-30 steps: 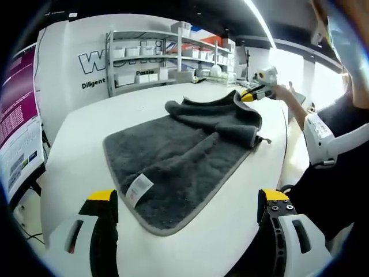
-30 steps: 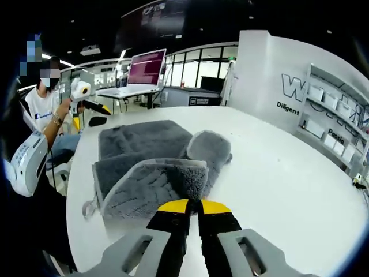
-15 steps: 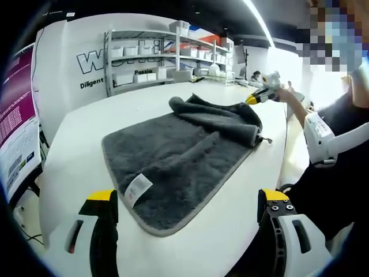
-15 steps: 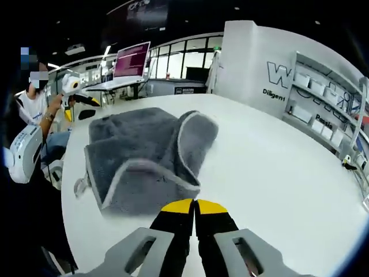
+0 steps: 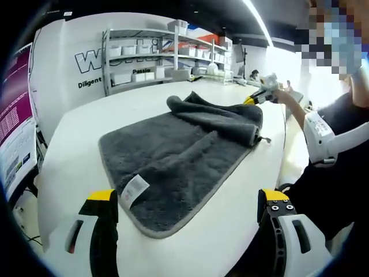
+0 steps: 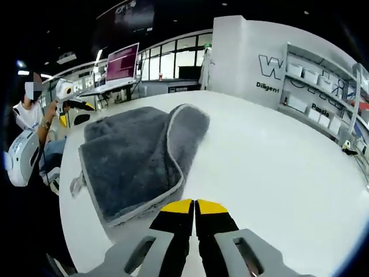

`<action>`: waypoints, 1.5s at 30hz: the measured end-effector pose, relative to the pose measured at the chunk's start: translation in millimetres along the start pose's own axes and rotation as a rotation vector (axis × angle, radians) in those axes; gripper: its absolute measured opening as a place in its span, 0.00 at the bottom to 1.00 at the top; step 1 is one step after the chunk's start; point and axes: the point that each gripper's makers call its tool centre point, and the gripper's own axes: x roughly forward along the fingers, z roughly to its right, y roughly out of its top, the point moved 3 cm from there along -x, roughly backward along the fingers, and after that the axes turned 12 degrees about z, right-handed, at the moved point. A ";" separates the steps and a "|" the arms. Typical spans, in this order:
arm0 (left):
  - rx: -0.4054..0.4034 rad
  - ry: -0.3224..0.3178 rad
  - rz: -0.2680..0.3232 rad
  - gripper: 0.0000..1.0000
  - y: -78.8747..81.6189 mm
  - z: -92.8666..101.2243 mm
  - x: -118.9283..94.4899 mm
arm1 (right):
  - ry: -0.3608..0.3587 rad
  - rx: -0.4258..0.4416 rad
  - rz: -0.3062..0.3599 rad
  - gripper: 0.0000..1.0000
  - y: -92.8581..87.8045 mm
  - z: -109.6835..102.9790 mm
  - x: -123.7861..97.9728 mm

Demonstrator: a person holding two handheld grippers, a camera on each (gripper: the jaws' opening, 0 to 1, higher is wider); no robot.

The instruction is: Open the folded towel by lifting each exposed corner and separating the folded layers until the towel lies flat within the target outline without major curled edges

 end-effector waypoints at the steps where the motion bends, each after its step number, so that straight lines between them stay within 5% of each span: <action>1: -0.001 0.003 0.001 0.99 0.2 -0.5 -0.7 | 0.003 0.022 0.017 0.05 4.2 -0.4 -0.1; 6: -0.003 0.008 0.002 0.99 0.2 -1.5 -1.6 | 0.043 0.010 0.036 0.11 21.4 -8.3 5.4; 14: 0.001 -0.002 0.001 0.99 -0.2 0.7 1.3 | 0.121 -0.067 -0.046 0.17 23.6 -20.5 37.1; 21: -0.010 0.000 0.011 0.99 0.2 1.4 0.6 | 0.182 -0.050 -0.116 0.15 11.4 -23.3 69.8; 24: -0.012 0.005 0.011 0.99 -0.9 0.4 -1.2 | 0.193 -0.046 -0.112 0.05 10.4 -24.6 75.0; 32: -0.019 0.014 0.007 0.99 -4.2 -3.0 -3.0 | 0.183 -0.037 -0.081 0.00 16.2 -23.6 66.5; 39: -0.020 0.010 0.006 0.99 -4.5 -3.4 -1.2 | 0.080 -0.058 -0.005 0.00 32.1 -4.8 45.3; 45: -0.018 0.008 0.008 0.99 -3.9 -3.2 0.2 | 0.014 -0.058 -0.006 0.00 28.5 12.0 26.8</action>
